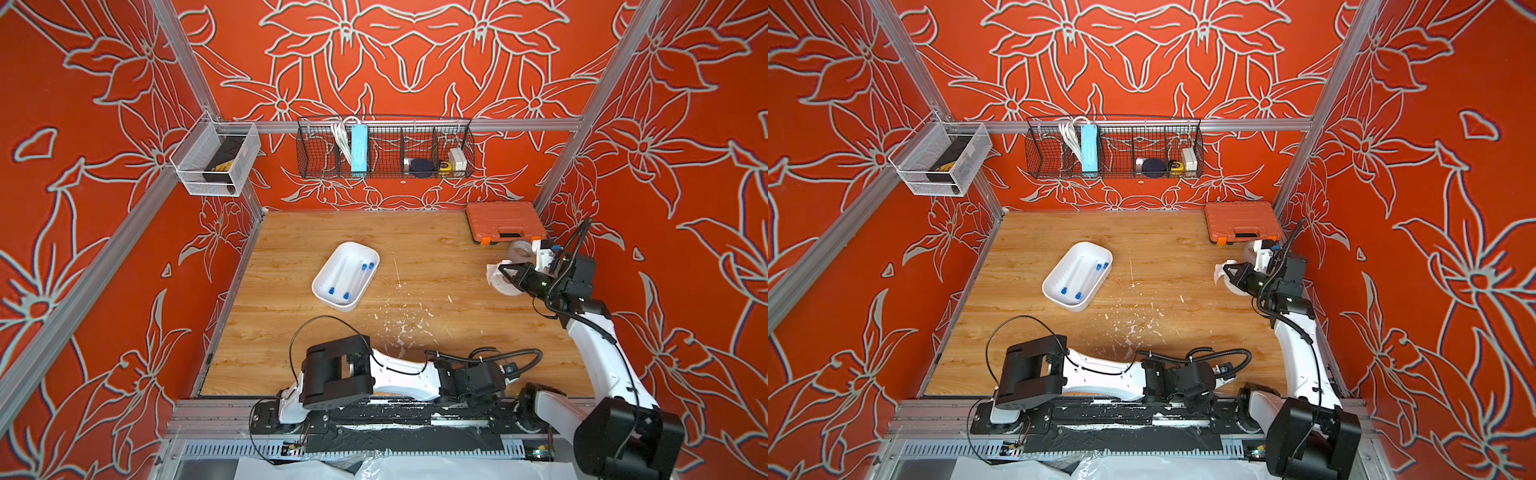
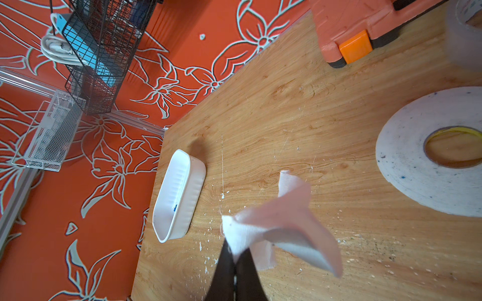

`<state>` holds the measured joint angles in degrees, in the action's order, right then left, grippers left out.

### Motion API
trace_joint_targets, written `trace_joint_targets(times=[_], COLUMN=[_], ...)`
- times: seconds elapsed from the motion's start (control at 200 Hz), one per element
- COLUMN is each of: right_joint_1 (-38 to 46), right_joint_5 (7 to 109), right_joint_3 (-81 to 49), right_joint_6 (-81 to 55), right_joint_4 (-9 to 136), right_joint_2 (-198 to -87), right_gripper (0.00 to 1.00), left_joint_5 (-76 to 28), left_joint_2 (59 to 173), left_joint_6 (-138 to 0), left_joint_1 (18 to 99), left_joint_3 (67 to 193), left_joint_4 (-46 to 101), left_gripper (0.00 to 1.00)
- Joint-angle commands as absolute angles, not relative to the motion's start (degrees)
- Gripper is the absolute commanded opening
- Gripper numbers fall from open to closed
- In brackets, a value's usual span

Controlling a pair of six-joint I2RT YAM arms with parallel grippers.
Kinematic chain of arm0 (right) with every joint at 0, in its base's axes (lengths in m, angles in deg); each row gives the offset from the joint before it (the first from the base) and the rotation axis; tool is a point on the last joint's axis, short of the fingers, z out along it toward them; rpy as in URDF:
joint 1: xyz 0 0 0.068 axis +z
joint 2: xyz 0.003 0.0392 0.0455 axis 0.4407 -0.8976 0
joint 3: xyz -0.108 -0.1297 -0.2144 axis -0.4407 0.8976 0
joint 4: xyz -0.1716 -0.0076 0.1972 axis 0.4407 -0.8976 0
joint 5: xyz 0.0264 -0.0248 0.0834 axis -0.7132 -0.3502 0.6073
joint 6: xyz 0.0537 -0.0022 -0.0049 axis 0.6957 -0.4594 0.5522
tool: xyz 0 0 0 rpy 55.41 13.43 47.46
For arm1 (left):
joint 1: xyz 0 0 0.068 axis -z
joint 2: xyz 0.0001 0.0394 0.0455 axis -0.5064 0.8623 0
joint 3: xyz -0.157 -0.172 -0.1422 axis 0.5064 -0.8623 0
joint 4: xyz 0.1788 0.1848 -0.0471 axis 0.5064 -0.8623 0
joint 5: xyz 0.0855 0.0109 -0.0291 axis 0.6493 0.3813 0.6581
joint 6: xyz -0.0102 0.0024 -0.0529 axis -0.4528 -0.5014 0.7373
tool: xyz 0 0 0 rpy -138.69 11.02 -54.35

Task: Wipe the exteriors of test tubes
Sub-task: Pick up the test tube at the center of the board.

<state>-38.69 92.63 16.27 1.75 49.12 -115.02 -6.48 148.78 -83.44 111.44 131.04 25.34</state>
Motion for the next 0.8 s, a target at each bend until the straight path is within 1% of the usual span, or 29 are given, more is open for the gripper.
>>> trace_joint_targets(times=[0.0, 0.255, 0.485, 0.601, 0.706, 0.796], right_joint_1=[-39.16, -39.16, -39.16, -39.20, -39.16, -39.15], right_joint_5=[93.99, 93.96, 93.79, 93.76, 93.73, 93.71], right_joint_3=[15.19, 14.90, 14.64, 14.56, 14.57, 14.64], right_joint_6=[1.61, 1.51, 1.59, 1.59, 1.69, 1.61], right_joint_4=[49.48, 49.26, 49.15, 49.13, 49.16, 49.22], right_joint_2=[-115.11, -115.32, -115.29, -115.20, -115.07, -115.03], right_gripper=[0.00, 0.00, 0.00, 0.00, 0.00, 0.00], left_joint_5=[-8.02, -6.74, -4.95, -4.46, -4.33, -5.86], left_joint_2=[150.26, 153.40, 155.61, 155.89, 155.78, 156.06], left_joint_6=[-85.23, -85.16, -84.29, -83.34, -81.32, -79.31], left_joint_1=[111.50, 111.55, 111.29, 110.87, 110.03, 108.93], left_joint_3=[132.73, 135.56, 136.30, 136.12, 135.71, 135.59], left_joint_4=[25.81, 24.29, 23.79, 24.12, 24.43, 24.50], left_gripper=[0.53, 0.52, 0.44, 0.39, 0.28, 0.26])
